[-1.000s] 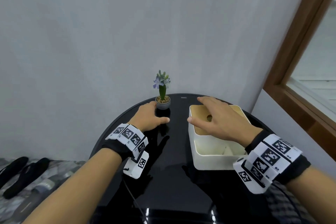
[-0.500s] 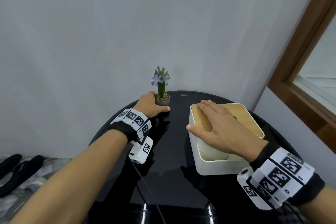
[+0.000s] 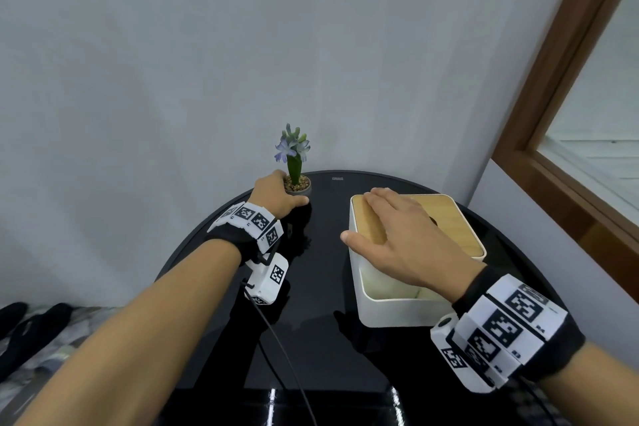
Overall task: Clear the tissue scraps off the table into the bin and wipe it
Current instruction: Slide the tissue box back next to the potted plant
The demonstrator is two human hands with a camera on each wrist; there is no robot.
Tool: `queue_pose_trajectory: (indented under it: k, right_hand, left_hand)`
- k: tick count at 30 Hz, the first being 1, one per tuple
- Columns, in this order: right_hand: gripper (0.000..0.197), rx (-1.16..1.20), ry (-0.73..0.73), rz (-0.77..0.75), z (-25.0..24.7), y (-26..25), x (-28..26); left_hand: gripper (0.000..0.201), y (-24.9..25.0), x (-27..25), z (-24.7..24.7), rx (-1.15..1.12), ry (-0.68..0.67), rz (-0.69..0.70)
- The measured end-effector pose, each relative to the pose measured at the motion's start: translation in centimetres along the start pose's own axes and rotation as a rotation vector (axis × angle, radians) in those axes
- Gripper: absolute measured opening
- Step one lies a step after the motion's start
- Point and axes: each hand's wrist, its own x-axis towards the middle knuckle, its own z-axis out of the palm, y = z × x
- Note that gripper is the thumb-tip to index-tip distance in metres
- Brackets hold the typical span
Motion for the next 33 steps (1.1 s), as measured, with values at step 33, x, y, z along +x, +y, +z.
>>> queue_pose_trajectory:
  k: [33]
  right_hand:
    - [0.072,-0.115,0.073,-0.036,0.2,0.1,-1.7]
  left_hand:
    - [0.066,-0.1,-11.6,-0.5,-0.102,-0.049,0.067]
